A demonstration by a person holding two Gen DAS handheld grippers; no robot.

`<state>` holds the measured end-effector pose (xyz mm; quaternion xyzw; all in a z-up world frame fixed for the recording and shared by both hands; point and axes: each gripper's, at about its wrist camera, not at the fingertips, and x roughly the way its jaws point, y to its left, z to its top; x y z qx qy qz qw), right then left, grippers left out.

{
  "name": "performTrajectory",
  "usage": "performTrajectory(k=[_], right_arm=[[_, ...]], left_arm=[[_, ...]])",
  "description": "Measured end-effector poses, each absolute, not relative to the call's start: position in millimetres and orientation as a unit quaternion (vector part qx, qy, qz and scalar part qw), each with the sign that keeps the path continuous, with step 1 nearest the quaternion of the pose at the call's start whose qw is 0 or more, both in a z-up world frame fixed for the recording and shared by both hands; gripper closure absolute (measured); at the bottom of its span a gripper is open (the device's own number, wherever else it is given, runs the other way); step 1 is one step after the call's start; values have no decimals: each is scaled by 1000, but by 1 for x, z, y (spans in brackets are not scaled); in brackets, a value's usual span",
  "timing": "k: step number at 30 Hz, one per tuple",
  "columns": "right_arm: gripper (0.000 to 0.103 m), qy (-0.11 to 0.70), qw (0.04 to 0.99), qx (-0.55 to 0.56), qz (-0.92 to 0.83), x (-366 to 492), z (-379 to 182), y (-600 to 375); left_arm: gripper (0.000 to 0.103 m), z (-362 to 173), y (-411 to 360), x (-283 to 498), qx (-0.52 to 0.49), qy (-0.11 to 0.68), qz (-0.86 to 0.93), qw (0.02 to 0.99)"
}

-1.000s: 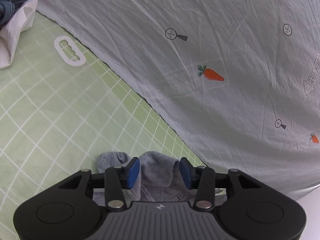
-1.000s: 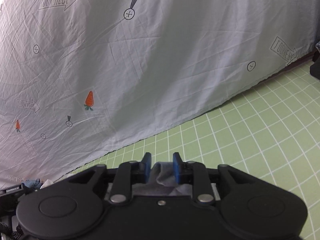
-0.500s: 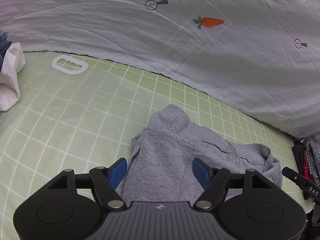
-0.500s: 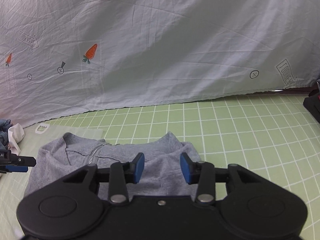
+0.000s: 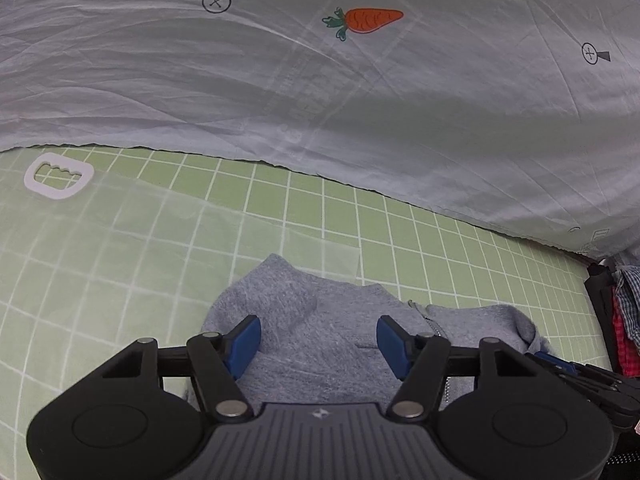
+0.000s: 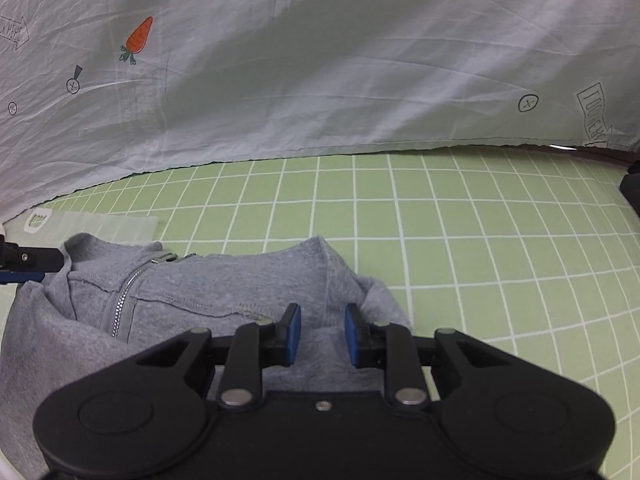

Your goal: Fold clothes

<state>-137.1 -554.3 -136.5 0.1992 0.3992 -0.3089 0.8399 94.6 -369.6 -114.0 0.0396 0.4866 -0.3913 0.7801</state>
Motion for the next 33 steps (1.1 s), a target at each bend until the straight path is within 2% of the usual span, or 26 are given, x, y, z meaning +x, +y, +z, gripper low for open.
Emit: performTrajectory(k=[5, 6, 7, 9, 12, 19, 23, 26, 28, 33], right_arm=[[79, 409, 827, 211, -323, -131, -143, -563], [82, 408, 826, 213, -326, -130, -145, -565], [88, 407, 824, 215, -330, -129, -146, -567], [102, 404, 825, 208, -337, -130, -145, -570], [103, 384, 831, 205, -347, -142, -136, -575], [103, 342, 846, 196, -359, -167, -106, -595], [100, 348, 856, 203, -325, -156, -108, -588], [92, 367, 854, 209, -304, -138, -118, -574], [81, 382, 846, 211, -306, -129, -126, -567], [76, 416, 827, 197, -323, -112, -142, -562]], left_arm=[[39, -129, -380, 100, 56, 507, -371, 776], [43, -131, -381, 101, 58, 510, -366, 776], [48, -133, -381, 102, 60, 511, -361, 777], [78, -135, -380, 105, 61, 514, -351, 780], [99, -133, -372, 113, 48, 517, -346, 781], [100, -103, -354, 123, -16, 502, -353, 789], [100, -86, -339, 136, -67, 493, -341, 798], [101, -86, -331, 145, -80, 493, -327, 802], [101, -87, -325, 148, -92, 496, -324, 800], [100, -89, -320, 146, -101, 498, -324, 798]])
